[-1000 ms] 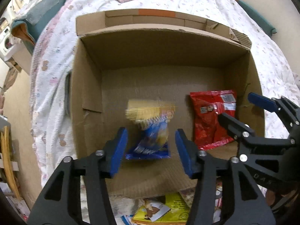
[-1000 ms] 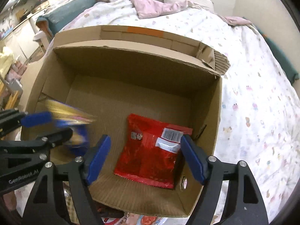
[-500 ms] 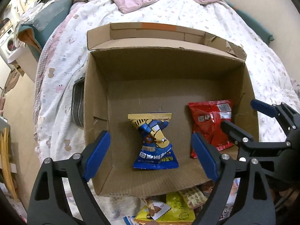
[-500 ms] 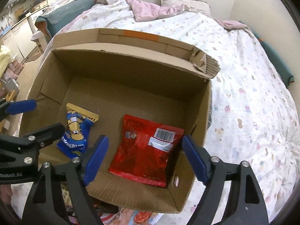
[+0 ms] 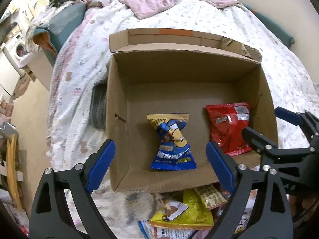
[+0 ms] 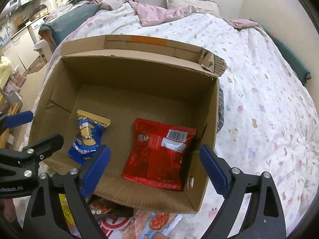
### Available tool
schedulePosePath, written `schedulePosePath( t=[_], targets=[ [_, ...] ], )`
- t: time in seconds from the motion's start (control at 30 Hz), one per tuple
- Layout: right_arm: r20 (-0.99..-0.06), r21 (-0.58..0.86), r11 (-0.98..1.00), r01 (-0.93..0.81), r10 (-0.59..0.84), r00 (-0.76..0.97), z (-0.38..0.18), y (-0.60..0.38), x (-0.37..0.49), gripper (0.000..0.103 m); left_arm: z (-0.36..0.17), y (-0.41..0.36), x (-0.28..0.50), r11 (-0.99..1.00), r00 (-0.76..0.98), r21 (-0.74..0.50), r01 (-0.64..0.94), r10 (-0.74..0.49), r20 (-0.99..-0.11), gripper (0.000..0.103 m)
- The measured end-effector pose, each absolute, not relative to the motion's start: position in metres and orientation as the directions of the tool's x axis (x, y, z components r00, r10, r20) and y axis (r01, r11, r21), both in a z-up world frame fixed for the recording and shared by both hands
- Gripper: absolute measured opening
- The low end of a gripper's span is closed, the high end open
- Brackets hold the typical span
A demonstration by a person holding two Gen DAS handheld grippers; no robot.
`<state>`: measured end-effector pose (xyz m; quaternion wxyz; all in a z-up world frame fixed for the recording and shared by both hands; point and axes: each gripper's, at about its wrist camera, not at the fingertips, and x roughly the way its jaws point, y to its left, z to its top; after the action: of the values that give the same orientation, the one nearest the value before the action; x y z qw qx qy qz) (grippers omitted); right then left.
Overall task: Organize snacks
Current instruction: 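Carry both bags into the box and open both grippers to release them, then grasp the white-blue Want Want bag with the left gripper while the right grasps the Power Life bag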
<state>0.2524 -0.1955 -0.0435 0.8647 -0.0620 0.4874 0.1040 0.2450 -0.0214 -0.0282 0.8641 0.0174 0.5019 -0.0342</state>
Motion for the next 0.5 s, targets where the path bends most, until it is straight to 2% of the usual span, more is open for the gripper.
schedulePosePath(
  t=[0.5],
  targets=[
    [-0.84,0.049,0.97,-0.238,0.169,0.516,-0.027,-0.21,0.198,0.094,-0.014,0.006,0.192,1.0,0.516,0.004,0.014,-0.003,-0.857,0.09]
  ],
)
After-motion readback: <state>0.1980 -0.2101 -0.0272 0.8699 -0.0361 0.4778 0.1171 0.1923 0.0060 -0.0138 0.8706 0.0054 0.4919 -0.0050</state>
